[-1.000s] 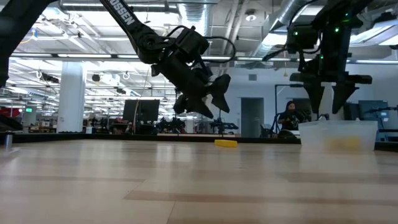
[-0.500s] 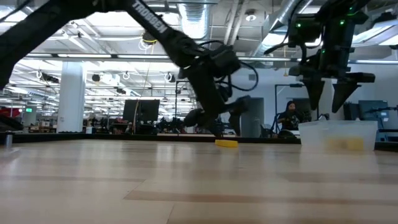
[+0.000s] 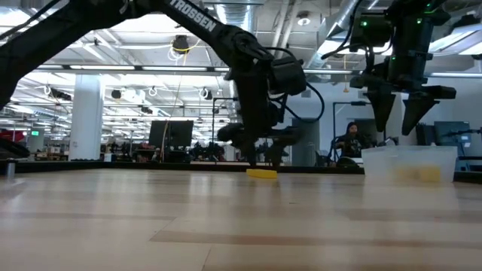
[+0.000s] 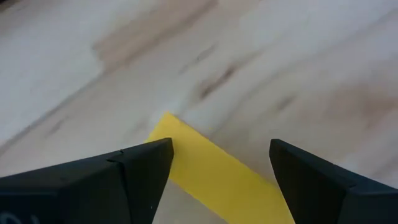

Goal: Sort & place blocks by color
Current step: Put the yellow block into the transparent bin, then return to Home Position

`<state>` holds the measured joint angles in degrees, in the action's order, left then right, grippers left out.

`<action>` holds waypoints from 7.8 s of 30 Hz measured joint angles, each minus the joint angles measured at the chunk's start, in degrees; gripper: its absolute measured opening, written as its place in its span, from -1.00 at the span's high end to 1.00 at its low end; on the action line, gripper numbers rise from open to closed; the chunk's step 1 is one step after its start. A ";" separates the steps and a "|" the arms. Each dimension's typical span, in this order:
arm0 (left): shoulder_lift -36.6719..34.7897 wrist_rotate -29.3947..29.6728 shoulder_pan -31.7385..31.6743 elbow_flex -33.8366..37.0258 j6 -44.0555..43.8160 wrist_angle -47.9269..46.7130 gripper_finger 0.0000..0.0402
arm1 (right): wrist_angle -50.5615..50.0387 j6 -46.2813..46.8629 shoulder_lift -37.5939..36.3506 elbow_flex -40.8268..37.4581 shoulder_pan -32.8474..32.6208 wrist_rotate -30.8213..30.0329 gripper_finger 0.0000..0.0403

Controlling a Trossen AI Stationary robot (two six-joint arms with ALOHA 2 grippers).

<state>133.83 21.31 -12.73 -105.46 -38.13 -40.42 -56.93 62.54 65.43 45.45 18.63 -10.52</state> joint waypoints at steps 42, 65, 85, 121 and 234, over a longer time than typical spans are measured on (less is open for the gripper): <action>-6.21 -18.79 -3.48 4.65 90.68 -7.42 -0.32 | 0.76 -2.57 0.00 0.00 -3.67 3.07 -0.37; -6.57 -28.61 -6.29 10.61 72.50 -4.62 0.58 | 6.42 -0.62 0.00 0.00 -3.64 4.90 -0.37; -21.70 -32.84 -0.76 7.94 59.88 4.80 0.51 | 42.18 5.08 -0.57 0.02 -8.56 3.68 -0.37; -23.93 -21.47 0.90 7.82 46.71 13.28 0.01 | 36.84 2.76 -2.43 -0.06 -8.42 -3.23 0.80; -106.47 -19.81 1.68 97.50 36.02 69.31 1.00 | 72.20 -58.01 -64.62 -44.94 -35.82 -2.92 0.99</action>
<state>27.35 1.49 -11.05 -7.97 -2.11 28.90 15.27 4.54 0.81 0.51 -17.19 -13.45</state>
